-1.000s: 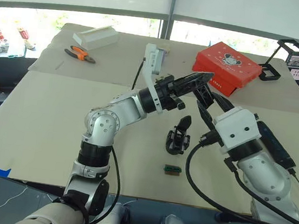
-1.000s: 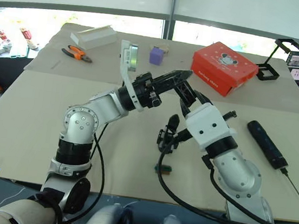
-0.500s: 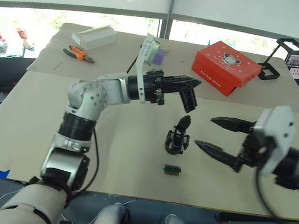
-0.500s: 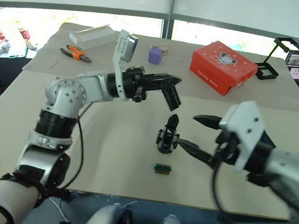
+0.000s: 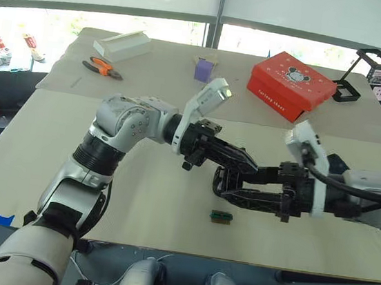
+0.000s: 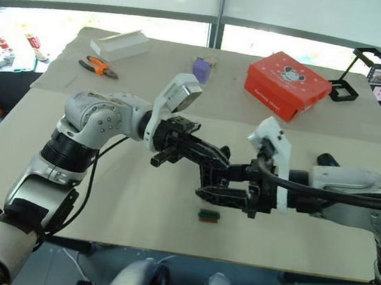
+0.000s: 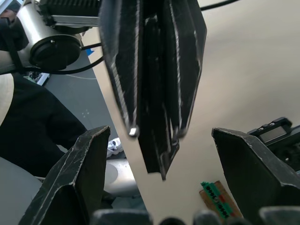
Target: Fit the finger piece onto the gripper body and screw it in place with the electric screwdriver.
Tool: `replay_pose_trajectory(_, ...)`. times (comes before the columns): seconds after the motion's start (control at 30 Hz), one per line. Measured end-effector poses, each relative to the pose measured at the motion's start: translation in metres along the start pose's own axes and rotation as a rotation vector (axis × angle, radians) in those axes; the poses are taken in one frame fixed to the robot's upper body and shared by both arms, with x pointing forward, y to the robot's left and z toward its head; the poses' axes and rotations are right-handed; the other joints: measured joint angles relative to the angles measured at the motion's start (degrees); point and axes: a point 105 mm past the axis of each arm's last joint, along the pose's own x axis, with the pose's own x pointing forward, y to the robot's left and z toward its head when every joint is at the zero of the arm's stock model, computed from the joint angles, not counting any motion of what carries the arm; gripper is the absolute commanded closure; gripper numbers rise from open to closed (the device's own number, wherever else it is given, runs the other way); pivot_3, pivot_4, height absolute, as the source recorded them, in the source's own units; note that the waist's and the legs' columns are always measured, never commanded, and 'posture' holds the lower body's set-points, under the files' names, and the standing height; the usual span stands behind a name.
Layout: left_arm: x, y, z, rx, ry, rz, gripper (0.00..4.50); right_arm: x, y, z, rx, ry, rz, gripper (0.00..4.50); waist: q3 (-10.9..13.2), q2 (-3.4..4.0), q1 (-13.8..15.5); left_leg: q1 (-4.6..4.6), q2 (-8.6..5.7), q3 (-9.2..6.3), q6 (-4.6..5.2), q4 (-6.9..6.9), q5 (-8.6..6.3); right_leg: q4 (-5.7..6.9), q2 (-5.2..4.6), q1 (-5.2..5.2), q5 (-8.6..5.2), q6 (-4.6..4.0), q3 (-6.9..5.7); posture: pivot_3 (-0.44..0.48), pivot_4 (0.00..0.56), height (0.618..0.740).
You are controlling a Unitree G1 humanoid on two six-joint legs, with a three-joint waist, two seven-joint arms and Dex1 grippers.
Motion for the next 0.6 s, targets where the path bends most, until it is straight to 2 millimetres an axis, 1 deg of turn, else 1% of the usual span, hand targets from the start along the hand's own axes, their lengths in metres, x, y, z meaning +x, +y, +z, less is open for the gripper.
replay_pose_trajectory(0.1,0.0028,-0.0033,-0.0030,0.004,0.005,-0.015,4.50,0.0010,-0.0005,0.0007,0.021,-0.004,-0.017,0.68,0.00,0.00,0.00,0.00,0.00,0.01,0.01,0.02,0.00,0.02,0.01,0.01,0.00,0.00,-0.01,0.000,0.150,0.740)
replay_pose_trajectory(0.33,0.0038,-0.0027,-0.0101,0.003,0.030,-0.003,4.50,0.0012,0.0026,0.0010,0.044,0.000,-0.025,0.68,0.00,0.00,0.01,0.00,0.01,0.01,0.07,0.04,-0.01,0.02,0.04,0.02,0.00,0.01,-0.01,0.000,0.150,0.740)
replay_pose_trajectory(0.37,0.0038,-0.0026,-0.0103,0.003,0.031,-0.002,4.50,0.0016,0.0027,0.0007,0.044,0.002,-0.027,0.91,0.00,0.00,0.01,0.00,0.01,0.01,0.07,0.04,-0.01,0.01,0.04,0.02,0.00,0.01,-0.01,0.000,0.150,0.740)
replay_pose_trajectory(0.47,0.0051,-0.0023,-0.0102,0.004,0.030,-0.003,4.50,0.0051,0.0037,-0.0022,0.058,0.012,-0.018,1.85,0.00,0.00,0.01,0.00,0.01,0.02,0.08,0.04,-0.01,0.02,0.04,0.02,0.00,0.02,0.00,0.000,0.150,0.740)
replay_pose_trajectory(0.6,0.0074,-0.0018,-0.0099,0.005,0.027,-0.004,4.50,0.0043,0.0079,-0.0030,0.053,0.022,-0.011,3.32,0.00,0.00,0.06,-0.01,0.01,0.02,0.10,0.05,-0.01,0.01,0.04,0.02,0.00,0.03,-0.01,0.000,0.150,0.740)
